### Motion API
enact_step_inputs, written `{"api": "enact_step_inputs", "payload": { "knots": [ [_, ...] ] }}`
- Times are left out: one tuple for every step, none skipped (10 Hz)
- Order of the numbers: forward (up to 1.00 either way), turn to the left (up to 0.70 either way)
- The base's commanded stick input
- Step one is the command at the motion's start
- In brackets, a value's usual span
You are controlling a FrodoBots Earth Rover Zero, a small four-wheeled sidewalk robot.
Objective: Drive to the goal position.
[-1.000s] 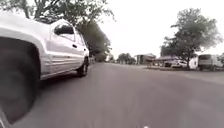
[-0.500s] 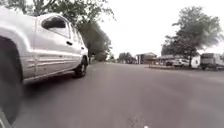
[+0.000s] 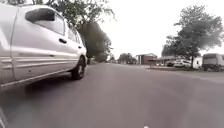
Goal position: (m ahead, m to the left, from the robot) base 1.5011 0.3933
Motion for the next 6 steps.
{"api": "enact_step_inputs", "payload": {
  "knots": [
    [0.7, -0.01],
    [0.7, -0.01],
    [0.7, -0.01],
    [0.7, -0.01],
    [0.7, -0.01],
    [0.7, -0.01]
  ]
}}
